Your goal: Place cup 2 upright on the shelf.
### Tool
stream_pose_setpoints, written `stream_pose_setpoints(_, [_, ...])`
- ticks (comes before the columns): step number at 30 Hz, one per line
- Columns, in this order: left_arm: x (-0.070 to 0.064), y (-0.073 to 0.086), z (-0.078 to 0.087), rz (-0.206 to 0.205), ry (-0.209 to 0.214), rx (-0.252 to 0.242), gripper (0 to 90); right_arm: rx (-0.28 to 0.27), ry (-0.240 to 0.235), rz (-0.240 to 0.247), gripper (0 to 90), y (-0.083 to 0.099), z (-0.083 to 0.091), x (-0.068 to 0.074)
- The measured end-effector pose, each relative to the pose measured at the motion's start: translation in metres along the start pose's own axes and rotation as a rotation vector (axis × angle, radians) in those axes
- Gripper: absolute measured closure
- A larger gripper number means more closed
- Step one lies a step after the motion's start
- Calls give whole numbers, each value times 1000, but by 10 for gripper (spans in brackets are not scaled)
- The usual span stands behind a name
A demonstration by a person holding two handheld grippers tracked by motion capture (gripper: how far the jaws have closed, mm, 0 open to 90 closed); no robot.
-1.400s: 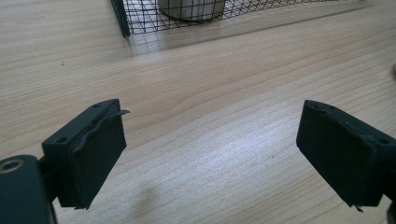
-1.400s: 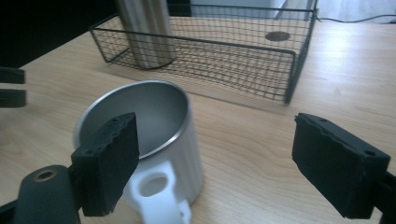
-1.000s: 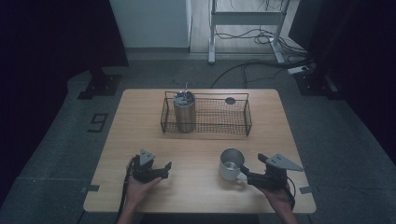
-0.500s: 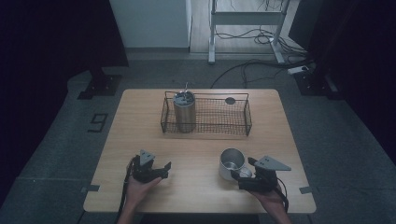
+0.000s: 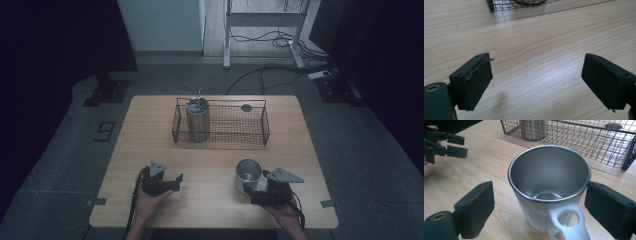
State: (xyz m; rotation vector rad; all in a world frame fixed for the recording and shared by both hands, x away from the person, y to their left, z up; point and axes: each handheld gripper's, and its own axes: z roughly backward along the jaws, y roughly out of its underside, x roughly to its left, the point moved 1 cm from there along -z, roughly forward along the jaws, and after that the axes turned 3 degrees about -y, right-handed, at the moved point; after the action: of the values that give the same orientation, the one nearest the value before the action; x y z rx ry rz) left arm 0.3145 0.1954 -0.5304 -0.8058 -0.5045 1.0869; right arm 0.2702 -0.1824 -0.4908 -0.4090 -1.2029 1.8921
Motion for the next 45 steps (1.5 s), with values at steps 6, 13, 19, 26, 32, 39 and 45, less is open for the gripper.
stream_pose_setpoints(6, [-1,1,-1,-4,6,6,96,34,18,16,35,2,-6,2])
stream_pose_setpoints(13, [0,0,-1,-1,8,6,97,70,34,13,20,5,-15,0])
stream_pose_setpoints(19, [1,1,-2,4,11,9,98,89,41,13,21,5,-23,-2])
stream_pose_setpoints(26, [0,2,-4,4,19,22,98,103,60,21,22,3,-30,-3])
stream_pose_setpoints(32, [0,3,-5,4,23,30,98,118,73,29,34,0,-37,-3])
stream_pose_setpoints(39, [0,4,-7,4,21,39,113,112,79,33,78,1,-37,-5])
stream_pose_setpoints(45, [1,3,-6,7,20,33,113,109,70,37,82,1,-38,-7])
